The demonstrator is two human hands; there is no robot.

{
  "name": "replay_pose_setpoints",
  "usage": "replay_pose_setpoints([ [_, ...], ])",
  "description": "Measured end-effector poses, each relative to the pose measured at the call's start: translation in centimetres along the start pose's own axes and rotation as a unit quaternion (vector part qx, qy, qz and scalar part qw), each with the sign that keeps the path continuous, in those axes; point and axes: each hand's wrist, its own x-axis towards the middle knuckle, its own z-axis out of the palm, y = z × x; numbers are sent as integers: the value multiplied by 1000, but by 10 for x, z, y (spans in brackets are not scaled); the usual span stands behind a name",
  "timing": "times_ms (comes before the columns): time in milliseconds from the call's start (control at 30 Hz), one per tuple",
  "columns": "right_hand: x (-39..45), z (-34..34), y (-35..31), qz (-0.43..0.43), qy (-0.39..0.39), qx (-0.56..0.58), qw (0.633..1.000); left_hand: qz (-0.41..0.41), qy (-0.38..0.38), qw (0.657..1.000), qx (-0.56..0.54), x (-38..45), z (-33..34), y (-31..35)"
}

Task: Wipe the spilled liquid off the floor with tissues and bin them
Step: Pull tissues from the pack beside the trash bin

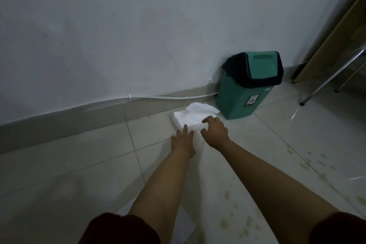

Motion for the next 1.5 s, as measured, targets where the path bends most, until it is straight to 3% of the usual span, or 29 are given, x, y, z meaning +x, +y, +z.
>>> replay_pose_setpoints([
  [400, 62, 3, -6, -21, 1, -49, 999, 11, 57, 998, -1, 45, 11, -3],
  [633, 84, 12, 1, -21, -52, -58, 997, 26, 81, 996, -39, 52, 23, -11],
  [833, 89, 10, 2, -27, 42, -167, 985, 40, 83, 994, -55, 56, 29, -21],
  [1033, 85, -4, -8, -80, 212, -82, 970, 34, 76, 995, -48, 56, 24, -19],
  [1167, 82, -20, -10, -137, 232, -78, 960, 31, 64, 997, -29, 53, 19, -14],
  [1500, 66, -46, -12, -126, 294, 34, 947, 22, 17, 999, -36, 46, 7, -8],
])
